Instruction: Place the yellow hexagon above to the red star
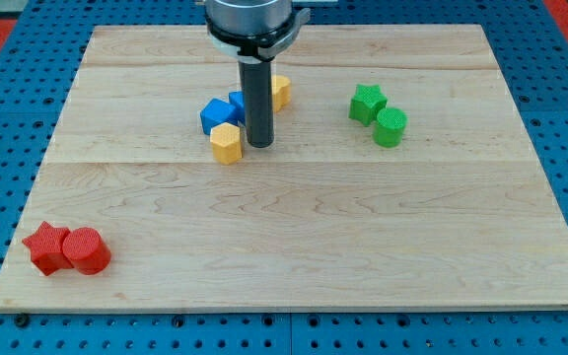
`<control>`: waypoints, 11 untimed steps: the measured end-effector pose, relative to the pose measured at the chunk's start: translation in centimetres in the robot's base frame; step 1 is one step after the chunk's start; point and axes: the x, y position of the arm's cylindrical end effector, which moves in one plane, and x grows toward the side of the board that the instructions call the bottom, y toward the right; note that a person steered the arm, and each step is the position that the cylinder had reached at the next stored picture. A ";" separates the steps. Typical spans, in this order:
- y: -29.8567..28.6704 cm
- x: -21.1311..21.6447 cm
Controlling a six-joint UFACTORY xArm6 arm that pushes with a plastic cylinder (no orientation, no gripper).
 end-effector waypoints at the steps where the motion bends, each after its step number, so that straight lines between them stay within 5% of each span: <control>1: -2.6 -0.6; 3: -15.2 2.7; 6: -6.0 3.5; 9: -17.4 7.8; 11: -13.2 7.9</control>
